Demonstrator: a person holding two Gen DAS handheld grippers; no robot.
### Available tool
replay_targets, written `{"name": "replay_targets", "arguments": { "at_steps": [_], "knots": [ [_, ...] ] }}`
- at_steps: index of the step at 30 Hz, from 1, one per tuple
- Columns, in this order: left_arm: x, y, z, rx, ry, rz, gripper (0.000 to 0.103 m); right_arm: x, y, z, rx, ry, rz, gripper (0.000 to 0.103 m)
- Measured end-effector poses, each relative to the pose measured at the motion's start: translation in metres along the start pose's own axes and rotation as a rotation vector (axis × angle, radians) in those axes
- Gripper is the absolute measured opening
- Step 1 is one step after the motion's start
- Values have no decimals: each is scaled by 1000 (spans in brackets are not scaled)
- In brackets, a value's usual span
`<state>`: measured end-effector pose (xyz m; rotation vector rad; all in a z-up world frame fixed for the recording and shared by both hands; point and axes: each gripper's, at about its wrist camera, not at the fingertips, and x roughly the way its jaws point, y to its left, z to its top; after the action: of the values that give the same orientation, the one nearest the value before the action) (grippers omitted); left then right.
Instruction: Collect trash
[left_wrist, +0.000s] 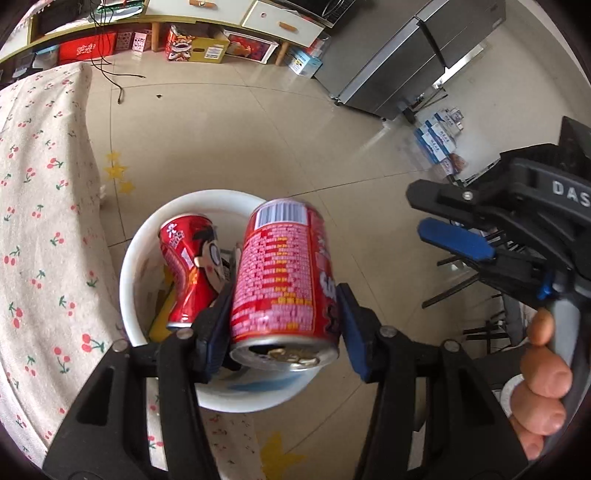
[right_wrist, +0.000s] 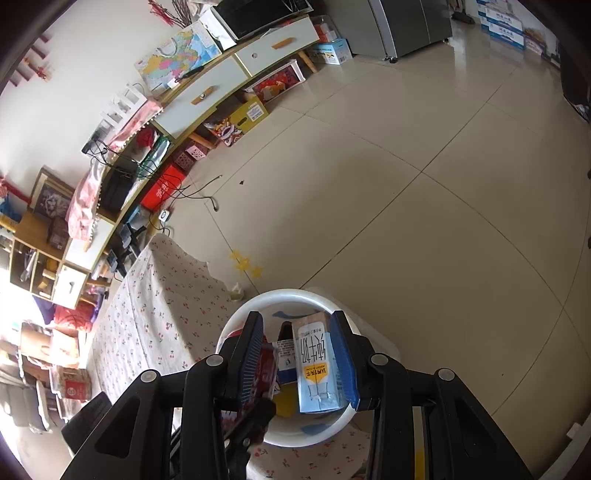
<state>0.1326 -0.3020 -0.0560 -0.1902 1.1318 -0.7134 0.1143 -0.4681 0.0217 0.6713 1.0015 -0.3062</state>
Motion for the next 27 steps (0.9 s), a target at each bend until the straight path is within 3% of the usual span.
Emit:
{"name": "replay_targets", "arguments": {
  "at_steps": [3,11,15,20,22,24,27],
  "knots": [
    [-9,3,-8,11,13,-36,58,1,-2,-1,-1,11,9,39],
    [-60,32,-18,-16,1,17,60,-5,17,-11,-84,24,34,39],
    [-90,50,-31,-17,7,100,60,-10,41,-26,-178,32,28,43],
    [-131,65,-51,-11,-11,236,69,-24,80,-62,-301,24,43,52],
    [-146,71,-59,-10,-25,295,78,-35,95,-85,-356,-7,41,61],
    [-162,79,-67,-15,-37,365,78,-47,106,-115,-389,-65,5,69],
    [-184,90,-78,-33,-58,408,83,-62,124,-156,-434,-120,-57,71]
  ]
}}
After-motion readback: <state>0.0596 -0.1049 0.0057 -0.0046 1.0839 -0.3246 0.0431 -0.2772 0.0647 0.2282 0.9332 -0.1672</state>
